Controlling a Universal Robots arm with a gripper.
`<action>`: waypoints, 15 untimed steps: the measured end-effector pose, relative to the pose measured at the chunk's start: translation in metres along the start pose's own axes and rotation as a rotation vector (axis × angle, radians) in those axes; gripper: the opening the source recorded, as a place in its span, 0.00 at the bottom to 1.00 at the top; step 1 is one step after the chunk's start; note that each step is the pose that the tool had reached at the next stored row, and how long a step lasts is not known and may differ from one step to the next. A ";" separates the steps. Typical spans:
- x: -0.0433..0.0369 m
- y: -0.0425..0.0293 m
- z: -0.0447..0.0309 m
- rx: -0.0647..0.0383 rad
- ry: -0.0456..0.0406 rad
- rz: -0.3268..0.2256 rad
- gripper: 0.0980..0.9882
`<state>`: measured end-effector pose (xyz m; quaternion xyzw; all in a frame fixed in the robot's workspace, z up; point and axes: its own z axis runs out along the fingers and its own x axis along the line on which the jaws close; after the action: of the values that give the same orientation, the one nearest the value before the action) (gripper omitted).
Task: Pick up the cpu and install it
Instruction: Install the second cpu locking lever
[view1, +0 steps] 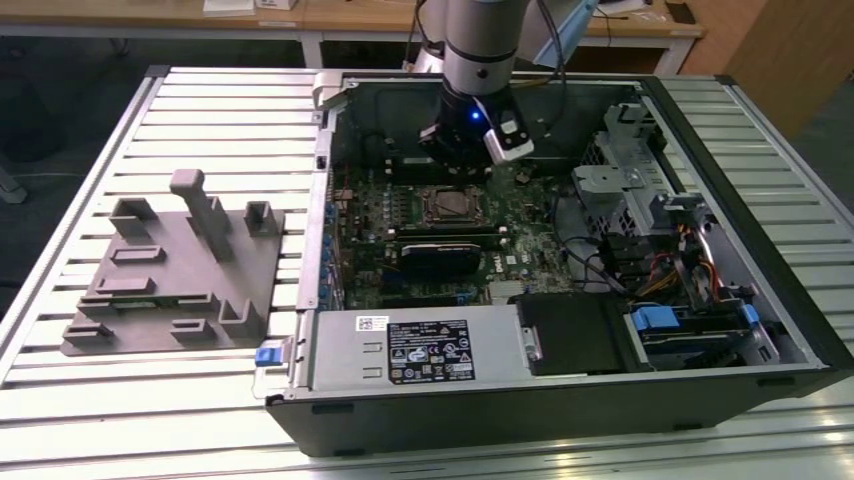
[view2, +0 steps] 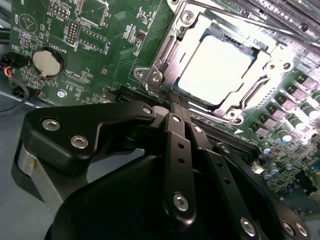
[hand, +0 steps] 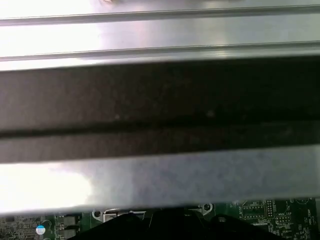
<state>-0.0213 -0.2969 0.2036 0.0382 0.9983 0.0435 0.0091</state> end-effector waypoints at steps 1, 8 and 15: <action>-0.0001 -0.0005 0.0000 0.000 0.0000 0.000 0.01; -0.0003 -0.0030 -0.0016 0.000 0.0001 0.000 0.01; -0.0005 -0.0017 -0.0170 0.000 0.0000 0.000 0.01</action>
<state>-0.0212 -0.3001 0.2204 0.0382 0.9983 0.0435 0.0091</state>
